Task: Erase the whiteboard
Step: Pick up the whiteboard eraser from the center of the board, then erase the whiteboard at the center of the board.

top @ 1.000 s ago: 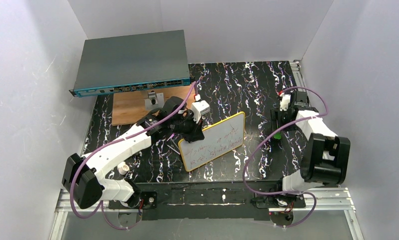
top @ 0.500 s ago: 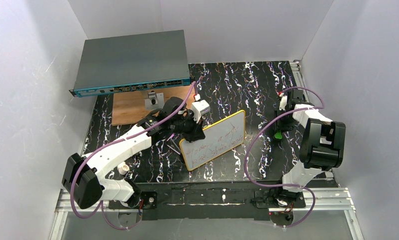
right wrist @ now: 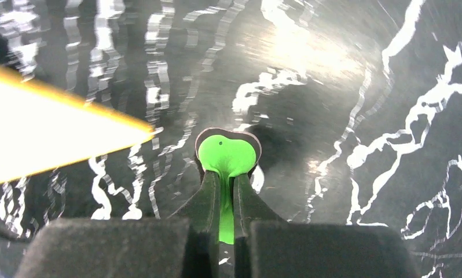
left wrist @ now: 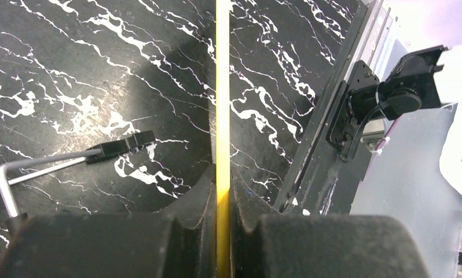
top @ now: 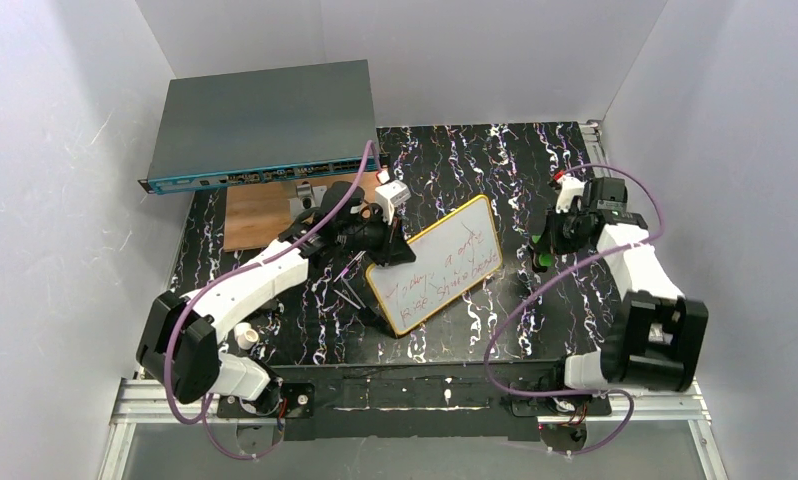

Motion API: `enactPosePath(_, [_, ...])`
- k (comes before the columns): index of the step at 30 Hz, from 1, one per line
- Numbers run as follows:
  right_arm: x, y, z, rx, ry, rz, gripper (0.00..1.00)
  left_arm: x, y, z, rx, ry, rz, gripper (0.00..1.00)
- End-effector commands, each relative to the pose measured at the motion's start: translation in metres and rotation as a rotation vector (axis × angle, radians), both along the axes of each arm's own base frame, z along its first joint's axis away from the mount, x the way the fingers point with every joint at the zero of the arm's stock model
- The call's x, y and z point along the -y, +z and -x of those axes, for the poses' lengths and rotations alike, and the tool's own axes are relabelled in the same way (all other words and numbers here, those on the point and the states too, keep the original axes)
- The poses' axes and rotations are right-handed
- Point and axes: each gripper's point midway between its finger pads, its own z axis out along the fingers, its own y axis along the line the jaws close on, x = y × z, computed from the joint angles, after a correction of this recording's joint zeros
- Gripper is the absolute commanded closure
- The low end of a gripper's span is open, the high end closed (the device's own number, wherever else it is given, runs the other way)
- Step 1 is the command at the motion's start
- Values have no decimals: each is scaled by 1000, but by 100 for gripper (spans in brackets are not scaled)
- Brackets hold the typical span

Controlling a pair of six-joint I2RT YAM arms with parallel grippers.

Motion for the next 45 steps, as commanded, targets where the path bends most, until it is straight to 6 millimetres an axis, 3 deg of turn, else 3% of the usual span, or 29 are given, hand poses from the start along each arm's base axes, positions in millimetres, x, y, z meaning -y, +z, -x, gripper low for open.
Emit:
enactPosePath(1, [-62, 55, 33, 217, 381, -189, 99, 16, 31, -9, 67, -56, 137, 100])
enactPosePath(4, [-96, 76, 65, 366, 679, -196, 99, 17, 27, -12, 64, -64, 150, 100])
enactPosePath(8, [-144, 87, 105, 445, 1048, -182, 99, 18, 25, -12, 43, -74, 170, 100])
enactPosePath(11, [-169, 97, 123, 463, 1223, -190, 99, 20, 30, -9, 33, -89, 190, 100])
enactPosePath(14, [-188, 109, 126, 516, 1312, -179, 99, 21, 32, -7, 19, -99, 204, 100])
enactPosePath(18, [-206, 110, 120, 534, 1284, -158, 99, 24, 25, -8, -19, -97, 207, 100])
enactPosePath(23, [-210, 101, 100, 534, 1118, -92, 99, 30, 10, -10, -104, -84, 209, 100])
enactPosePath(32, [-253, 81, 125, 548, 1221, -6, 99, 31, -8, -26, -225, 13, 205, 100])
enactPosePath(43, [-281, 56, 108, 667, 1177, 239, 99, 18, -30, -33, -333, 194, 152, 100])
enactPosePath(45, [-289, 46, 123, 656, 1244, 248, 99, 15, -25, -31, -324, 210, 168, 100])
